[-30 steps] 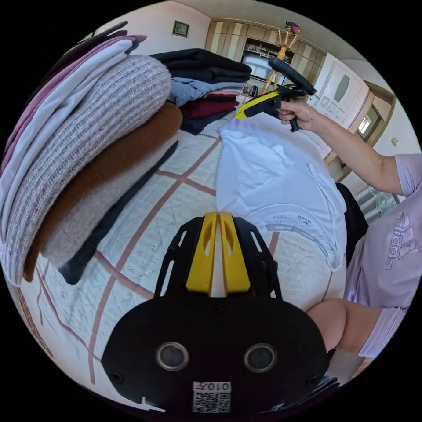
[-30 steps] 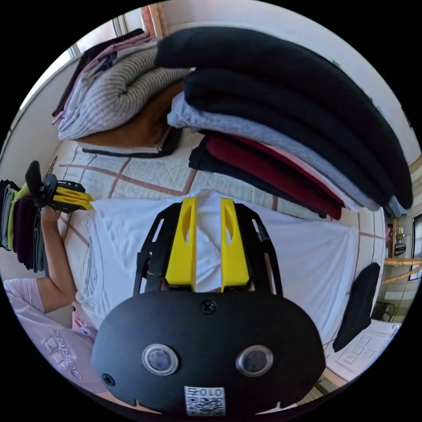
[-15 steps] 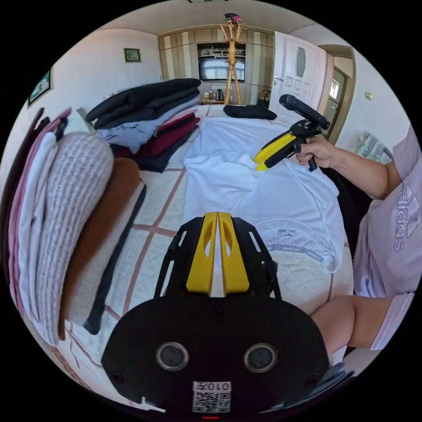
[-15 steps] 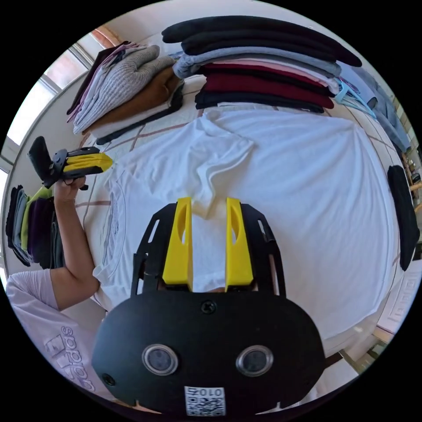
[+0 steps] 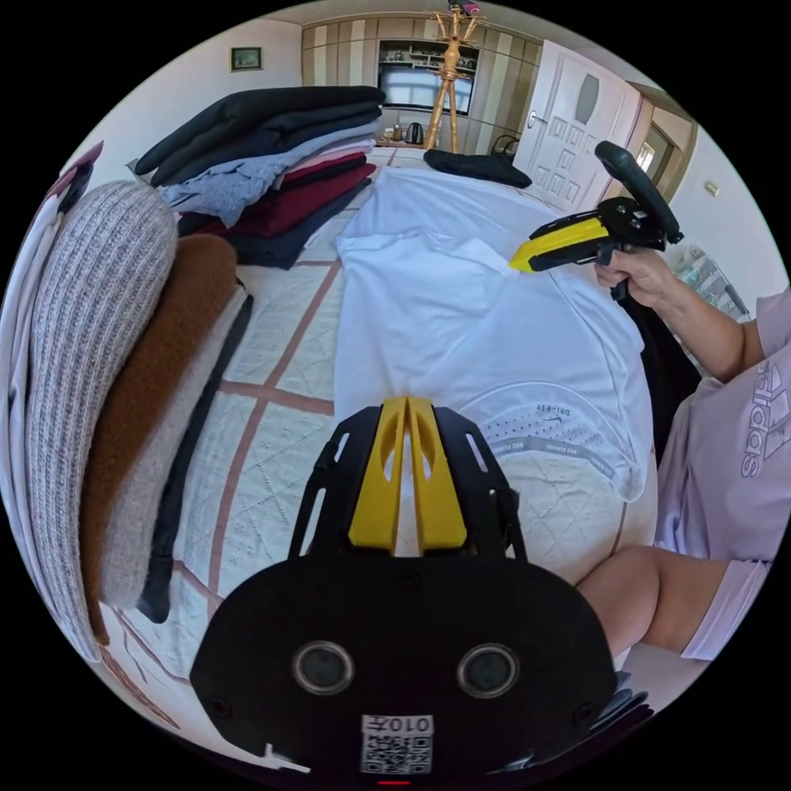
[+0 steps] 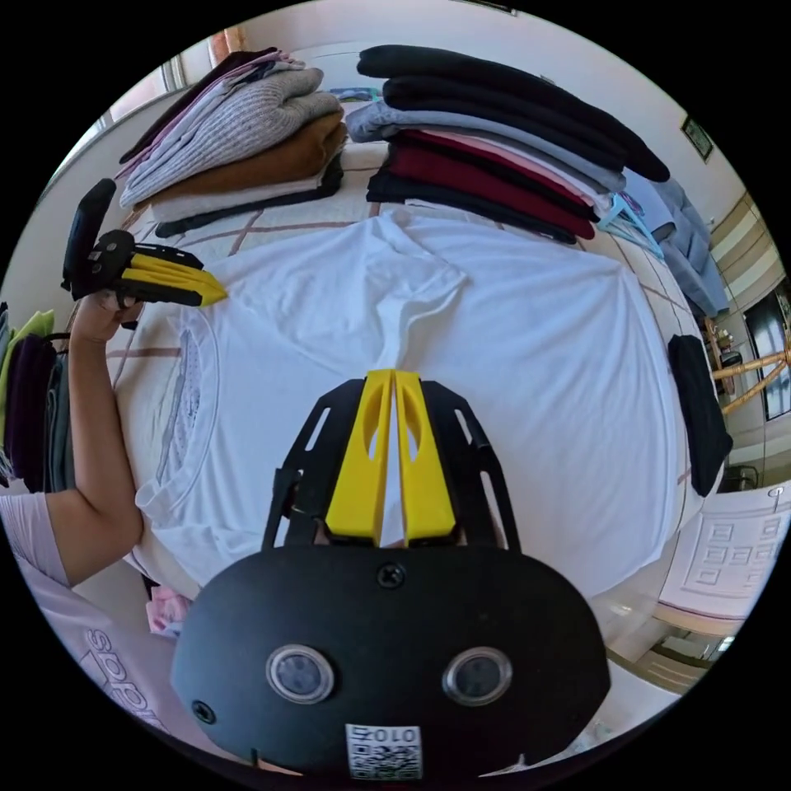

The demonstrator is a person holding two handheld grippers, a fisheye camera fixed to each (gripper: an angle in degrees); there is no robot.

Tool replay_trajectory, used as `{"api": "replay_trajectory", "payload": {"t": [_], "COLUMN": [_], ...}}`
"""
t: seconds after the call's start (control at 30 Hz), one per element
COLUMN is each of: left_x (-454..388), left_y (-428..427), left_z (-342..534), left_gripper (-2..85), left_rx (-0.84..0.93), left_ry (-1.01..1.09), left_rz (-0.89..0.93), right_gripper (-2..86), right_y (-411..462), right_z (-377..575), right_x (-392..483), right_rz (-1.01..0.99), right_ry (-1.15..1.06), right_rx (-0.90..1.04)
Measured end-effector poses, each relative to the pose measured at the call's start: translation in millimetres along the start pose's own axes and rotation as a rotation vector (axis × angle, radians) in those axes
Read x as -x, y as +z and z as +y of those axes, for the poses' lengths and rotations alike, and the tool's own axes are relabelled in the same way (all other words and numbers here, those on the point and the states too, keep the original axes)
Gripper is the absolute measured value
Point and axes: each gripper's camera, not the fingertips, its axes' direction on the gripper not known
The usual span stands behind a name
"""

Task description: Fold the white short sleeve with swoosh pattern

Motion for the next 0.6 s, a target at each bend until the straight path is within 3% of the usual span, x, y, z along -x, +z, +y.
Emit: {"api": "replay_trajectory", "payload": {"t": [0.3, 0.37, 0.47, 0.6], "left_x": [-3.0, -3.3, -3.8, -5.8], "left_y": [-0.1, -0.1, 0.1, -1.5], "left_z": [1.2, 1.8, 2.6, 5.1], "left_gripper": [-0.3, -0.3, -0.2, -0.2], "left_rx": [0.000, -0.001, 0.001, -0.005], "left_ry": [-0.001, -0.003, -0.007, -0.004], "left_rz": [0.006, 0.010, 0.016, 0.021], "right_gripper": [3.1, 3.1, 3.4, 4.4], "right_y": [-19.0, -19.9, 27.3, 9.9], "right_z": [12.2, 8.7, -15.2, -24.3], "right_x": [-32.4, -41.2, -31.1, -55.5], "right_rz": [-0.253, -0.221, -0.201, -0.187], "right_ry": [0.051, 0.060, -0.112, -0.078], "right_rx": [-0.085, -0.102, 0.255, 0.088]}}
